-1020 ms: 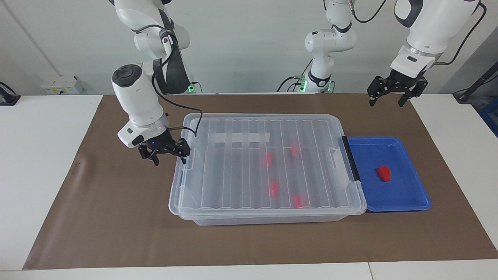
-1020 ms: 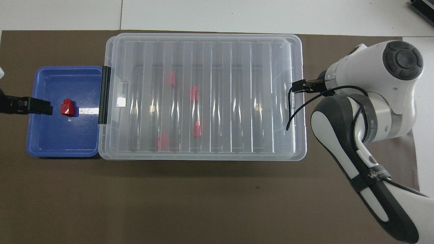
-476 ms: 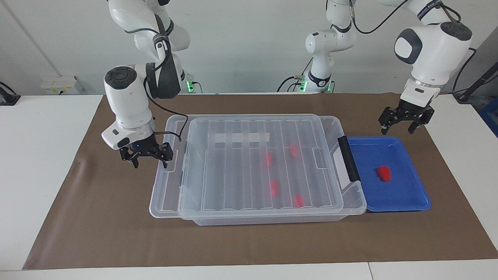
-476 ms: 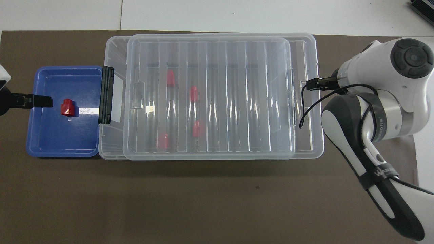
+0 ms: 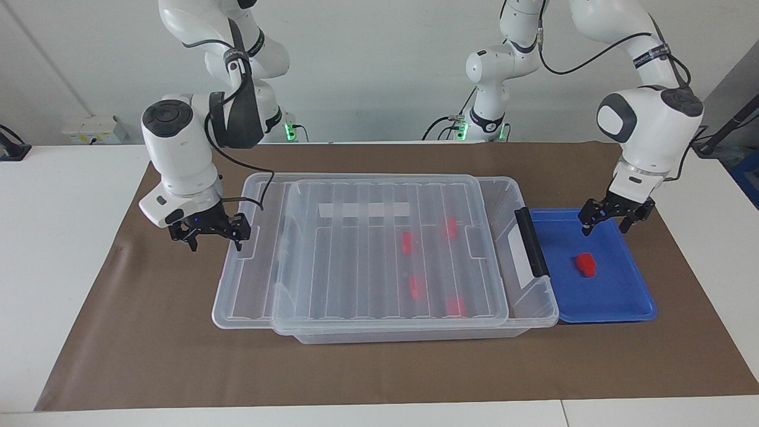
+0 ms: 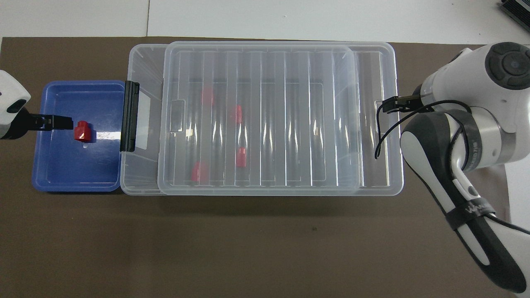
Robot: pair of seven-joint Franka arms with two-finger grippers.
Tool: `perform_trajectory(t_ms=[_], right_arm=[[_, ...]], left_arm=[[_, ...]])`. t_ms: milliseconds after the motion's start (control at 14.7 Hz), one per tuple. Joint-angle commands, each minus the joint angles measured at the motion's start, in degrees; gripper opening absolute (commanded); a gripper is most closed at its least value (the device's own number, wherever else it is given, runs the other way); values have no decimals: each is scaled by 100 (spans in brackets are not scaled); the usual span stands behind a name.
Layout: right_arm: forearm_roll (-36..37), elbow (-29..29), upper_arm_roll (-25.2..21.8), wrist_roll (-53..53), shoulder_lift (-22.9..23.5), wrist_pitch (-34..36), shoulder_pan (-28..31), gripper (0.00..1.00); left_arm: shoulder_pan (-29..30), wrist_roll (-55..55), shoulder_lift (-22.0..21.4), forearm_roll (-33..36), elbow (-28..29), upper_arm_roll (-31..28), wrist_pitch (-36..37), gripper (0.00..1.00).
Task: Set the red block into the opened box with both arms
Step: 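Pull the clear lid toward the right gripper while the left gripper grasps the block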
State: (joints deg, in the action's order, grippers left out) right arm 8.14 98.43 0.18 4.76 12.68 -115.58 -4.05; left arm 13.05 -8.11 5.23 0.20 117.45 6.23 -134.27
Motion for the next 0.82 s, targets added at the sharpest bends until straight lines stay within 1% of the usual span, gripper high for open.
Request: perform_trajectory(t_ms=[0, 204, 476, 544, 748], right_arm=[[197, -43, 35, -212, -46, 185, 80, 100], [267, -43, 35, -221, -81, 273, 89, 100], [381, -34, 26, -431, -143, 387, 167, 100], [381, -43, 35, -484, -169, 422, 220, 100], [381, -34, 26, -572, -178, 440, 264, 100]], left_arm=[[75, -112, 100, -64, 515, 37, -616, 100], [172, -112, 417, -64, 524, 37, -845, 100], [180, -95, 576, -64, 533, 37, -1012, 100], [180, -94, 681, -64, 524, 37, -1083, 100], [172, -112, 743, -55, 533, 36, -1101, 100]])
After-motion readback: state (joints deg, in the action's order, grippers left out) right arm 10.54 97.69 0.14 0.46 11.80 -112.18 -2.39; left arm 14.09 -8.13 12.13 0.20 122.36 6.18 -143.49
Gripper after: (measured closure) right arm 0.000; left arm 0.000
